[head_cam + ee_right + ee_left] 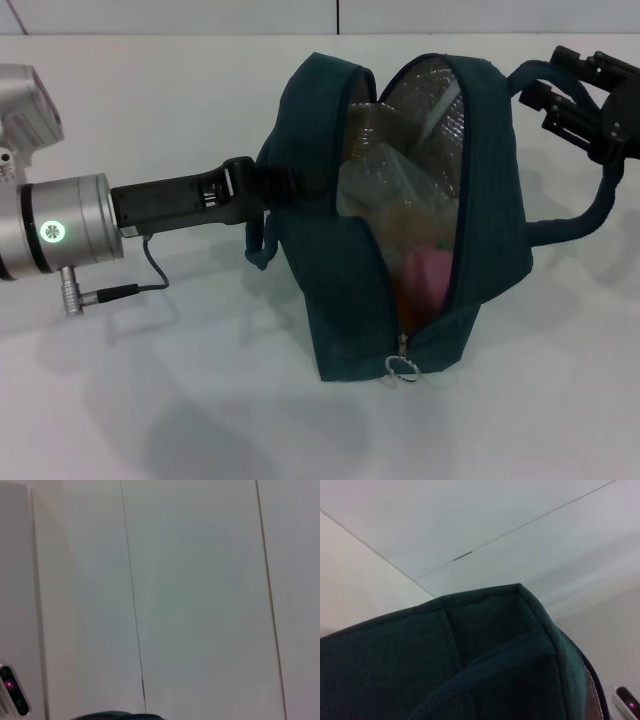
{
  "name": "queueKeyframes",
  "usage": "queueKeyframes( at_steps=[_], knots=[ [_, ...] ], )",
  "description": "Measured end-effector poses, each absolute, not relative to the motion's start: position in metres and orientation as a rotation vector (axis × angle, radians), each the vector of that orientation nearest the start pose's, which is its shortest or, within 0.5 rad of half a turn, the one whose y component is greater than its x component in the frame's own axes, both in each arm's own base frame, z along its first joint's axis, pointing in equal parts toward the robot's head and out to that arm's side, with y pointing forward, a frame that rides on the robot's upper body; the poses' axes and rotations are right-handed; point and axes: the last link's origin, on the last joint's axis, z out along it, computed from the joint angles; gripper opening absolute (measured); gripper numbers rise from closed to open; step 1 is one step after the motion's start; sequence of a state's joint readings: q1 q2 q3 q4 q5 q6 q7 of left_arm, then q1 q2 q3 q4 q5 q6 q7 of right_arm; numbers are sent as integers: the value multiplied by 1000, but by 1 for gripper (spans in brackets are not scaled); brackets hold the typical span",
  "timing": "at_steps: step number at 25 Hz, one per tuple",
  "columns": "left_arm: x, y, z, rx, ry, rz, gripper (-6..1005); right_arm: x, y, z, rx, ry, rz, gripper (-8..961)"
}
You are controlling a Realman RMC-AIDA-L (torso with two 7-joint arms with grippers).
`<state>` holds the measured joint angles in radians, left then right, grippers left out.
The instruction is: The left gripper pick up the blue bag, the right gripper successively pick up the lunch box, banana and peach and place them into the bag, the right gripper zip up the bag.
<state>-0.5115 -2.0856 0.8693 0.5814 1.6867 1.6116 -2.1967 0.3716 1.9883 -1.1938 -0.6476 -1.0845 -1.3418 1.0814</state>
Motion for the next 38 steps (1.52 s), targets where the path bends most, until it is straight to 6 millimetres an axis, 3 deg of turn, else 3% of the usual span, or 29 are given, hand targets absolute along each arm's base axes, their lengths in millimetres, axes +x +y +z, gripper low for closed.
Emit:
queueKeyframes(
  at_steps=[6, 12, 20, 28, 33, 38],
  knots=[
    [-230, 320, -14, -2463, -1823, -1161, 30, 263, 335, 41, -2308, 371, 1011, 635],
    [-231, 319, -13, -2456, -1827, -1163, 30, 275, 327, 47, -2287, 395, 1004, 729],
    [-233, 319, -14, -2446, -1832, -1165, 30, 257, 301, 53, -2354, 223, 1195, 727],
    [-233, 318, -14, -2443, -1835, -1165, 30, 238, 257, 39, -2620, -67, 1354, 726],
    [-233, 318, -14, -2441, -1835, -1168, 30, 246, 239, 15, -2840, -31, 1254, 725],
    [-232, 318, -15, -2441, -1837, -1170, 30, 263, 240, -6, -2974, 109, 1013, 723]
  ],
)
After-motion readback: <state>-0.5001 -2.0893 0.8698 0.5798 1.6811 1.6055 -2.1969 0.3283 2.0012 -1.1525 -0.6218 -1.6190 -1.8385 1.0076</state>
